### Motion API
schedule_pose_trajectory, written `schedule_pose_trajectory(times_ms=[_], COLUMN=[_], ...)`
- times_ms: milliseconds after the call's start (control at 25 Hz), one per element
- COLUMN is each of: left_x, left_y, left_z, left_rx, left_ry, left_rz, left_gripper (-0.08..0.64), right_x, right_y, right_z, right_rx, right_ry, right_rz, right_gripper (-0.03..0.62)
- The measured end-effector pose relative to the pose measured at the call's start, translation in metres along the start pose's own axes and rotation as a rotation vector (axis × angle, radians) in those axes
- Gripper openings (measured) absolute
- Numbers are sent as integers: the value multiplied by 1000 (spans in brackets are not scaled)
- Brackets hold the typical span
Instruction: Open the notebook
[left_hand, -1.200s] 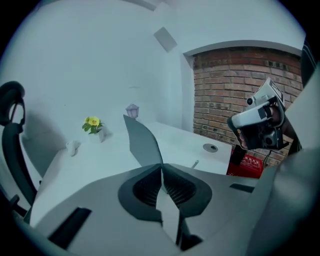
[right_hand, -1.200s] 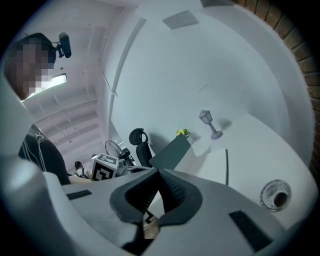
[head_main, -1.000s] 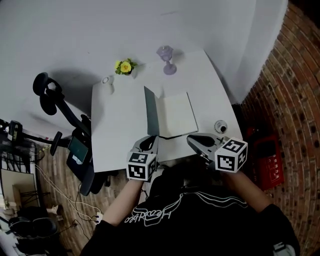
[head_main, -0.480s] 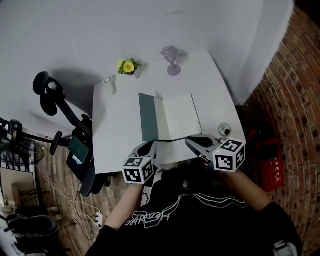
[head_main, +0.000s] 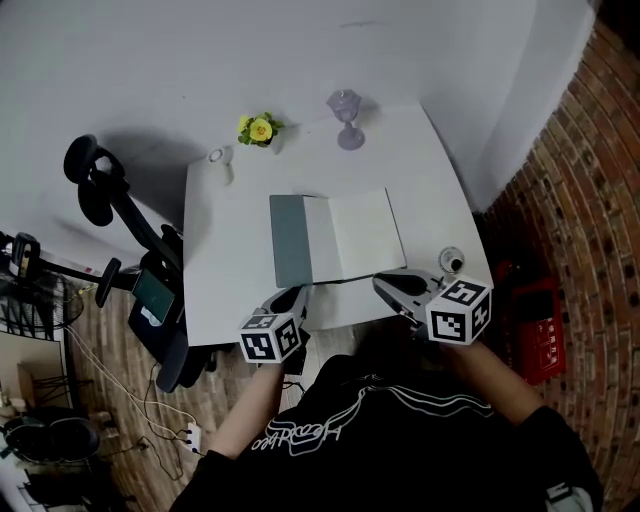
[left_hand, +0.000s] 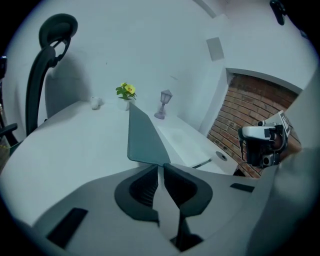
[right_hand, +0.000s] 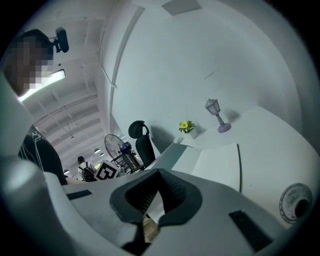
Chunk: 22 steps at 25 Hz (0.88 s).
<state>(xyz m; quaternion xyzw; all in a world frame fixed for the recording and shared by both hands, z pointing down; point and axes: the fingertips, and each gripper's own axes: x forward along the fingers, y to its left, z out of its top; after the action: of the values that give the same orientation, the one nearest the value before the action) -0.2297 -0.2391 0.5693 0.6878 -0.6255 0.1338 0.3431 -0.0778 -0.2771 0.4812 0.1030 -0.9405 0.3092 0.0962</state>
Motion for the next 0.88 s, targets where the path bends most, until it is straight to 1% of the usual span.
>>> schedule_pose_trajectory(times_ms=[160, 320, 480, 560, 640, 760, 880], left_x=[1, 7, 9, 9, 7, -2, -16], left_y=[8, 14, 16, 13, 8, 3, 2], left_z=[-7, -14, -18, -18, -19, -16, -15], left_rx=[-24, -41, -32, -22, -18, 9, 49], left_ry=[26, 60, 76, 86, 96, 99, 102], left_rz=[-5, -3, -3, -23, -47, -67, -74], left_gripper=[44, 60, 83, 149, 196, 225, 239], right_x=[-3, -10, -16, -18, -19, -18, -17], right_y=[-2, -10, -12, -9, -4, 8, 25], right_z=[-2, 4, 10, 12, 16, 21, 23], right_rx=[6, 8, 9, 11, 14, 8, -1], right_ry=[6, -13, -30, -41, -55, -72, -82], right_rz=[-20, -56, -79, -84, -89, -90, -83], right_gripper=[3, 3, 3, 3, 3, 2, 3])
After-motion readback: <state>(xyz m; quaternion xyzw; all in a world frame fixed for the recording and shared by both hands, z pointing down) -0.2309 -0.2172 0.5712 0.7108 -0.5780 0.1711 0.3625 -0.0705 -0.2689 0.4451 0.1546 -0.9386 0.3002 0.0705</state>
